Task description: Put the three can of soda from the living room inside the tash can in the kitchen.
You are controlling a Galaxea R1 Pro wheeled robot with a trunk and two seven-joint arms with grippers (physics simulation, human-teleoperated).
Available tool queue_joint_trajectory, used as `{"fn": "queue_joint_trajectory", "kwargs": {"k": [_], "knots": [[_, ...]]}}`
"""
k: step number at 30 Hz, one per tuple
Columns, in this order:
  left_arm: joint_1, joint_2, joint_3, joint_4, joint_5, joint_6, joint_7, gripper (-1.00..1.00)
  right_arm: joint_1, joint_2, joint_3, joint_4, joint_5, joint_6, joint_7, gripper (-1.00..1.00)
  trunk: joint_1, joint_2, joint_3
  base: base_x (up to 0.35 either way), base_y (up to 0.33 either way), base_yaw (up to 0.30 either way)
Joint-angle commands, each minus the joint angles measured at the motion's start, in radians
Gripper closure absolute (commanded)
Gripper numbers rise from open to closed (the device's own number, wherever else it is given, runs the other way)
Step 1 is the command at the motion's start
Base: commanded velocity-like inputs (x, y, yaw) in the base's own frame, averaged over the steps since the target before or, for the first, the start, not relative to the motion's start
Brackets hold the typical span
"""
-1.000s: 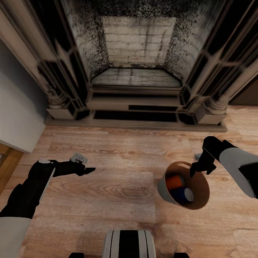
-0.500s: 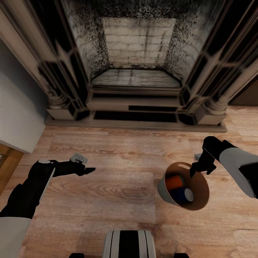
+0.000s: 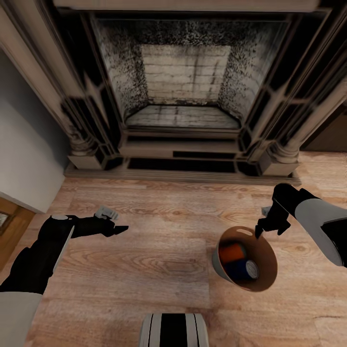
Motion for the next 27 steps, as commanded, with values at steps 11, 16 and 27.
{"fn": "queue_joint_trajectory", "kwargs": {"k": [11, 16, 27], "knots": [[0.0, 0.0, -0.001, 0.0, 0.0, 0.003, 0.0, -1.0, 0.0, -0.006, 0.003, 0.001, 0.005, 0.0, -0.003, -1.0, -0.005, 0.003, 0.043, 0.0, 0.0, 0.0], [0.0, 0.0, -0.001, 0.001, 0.0, 0.004, 0.0, -1.0, 0.002, -0.012, 0.003, 0.001, 0.005, 0.0, -0.004, -1.0, -0.007, 0.004, 0.062, 0.0, 0.0, 0.0], [0.0, -0.001, -0.001, 0.001, 0.0, 0.021, 0.0, -1.0, 0.011, -0.015, 0.004, 0.001, 0.005, 0.0, -0.004, -1.0, -0.046, 0.074, 0.097, 0.0, 0.0, 0.0]]}}
